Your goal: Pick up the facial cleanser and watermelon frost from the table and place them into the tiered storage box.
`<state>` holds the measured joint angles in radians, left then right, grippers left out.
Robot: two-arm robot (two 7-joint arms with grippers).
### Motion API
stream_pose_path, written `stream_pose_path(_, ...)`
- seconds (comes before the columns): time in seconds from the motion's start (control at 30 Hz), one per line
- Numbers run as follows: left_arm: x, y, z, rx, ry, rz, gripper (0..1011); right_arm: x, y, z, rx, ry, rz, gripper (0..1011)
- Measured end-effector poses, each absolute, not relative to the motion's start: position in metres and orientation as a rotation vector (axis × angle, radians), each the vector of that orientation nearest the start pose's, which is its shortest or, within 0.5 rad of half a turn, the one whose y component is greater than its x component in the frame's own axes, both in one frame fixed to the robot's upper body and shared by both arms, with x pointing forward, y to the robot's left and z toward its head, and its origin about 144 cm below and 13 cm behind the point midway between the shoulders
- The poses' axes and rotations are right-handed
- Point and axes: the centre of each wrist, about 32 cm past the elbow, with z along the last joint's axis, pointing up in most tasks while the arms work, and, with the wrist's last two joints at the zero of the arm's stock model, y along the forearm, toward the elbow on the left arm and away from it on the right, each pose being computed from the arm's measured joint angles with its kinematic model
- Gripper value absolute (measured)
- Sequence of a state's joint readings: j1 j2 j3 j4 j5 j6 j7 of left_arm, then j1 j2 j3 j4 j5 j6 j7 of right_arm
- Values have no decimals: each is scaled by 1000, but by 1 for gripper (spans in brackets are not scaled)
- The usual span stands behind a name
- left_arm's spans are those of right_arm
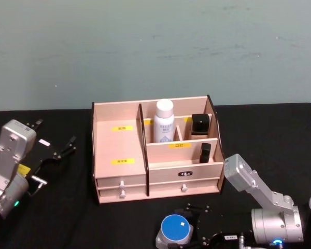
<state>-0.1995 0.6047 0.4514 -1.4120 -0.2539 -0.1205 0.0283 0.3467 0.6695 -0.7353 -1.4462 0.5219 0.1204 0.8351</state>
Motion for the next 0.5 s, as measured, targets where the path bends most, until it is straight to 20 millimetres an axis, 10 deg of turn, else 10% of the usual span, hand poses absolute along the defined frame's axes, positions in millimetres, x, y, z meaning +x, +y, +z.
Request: stream_pose_path(0.5,489,310,1140,304,-285,1248,1010,493,-265,1143,-395,158,-252,1002)
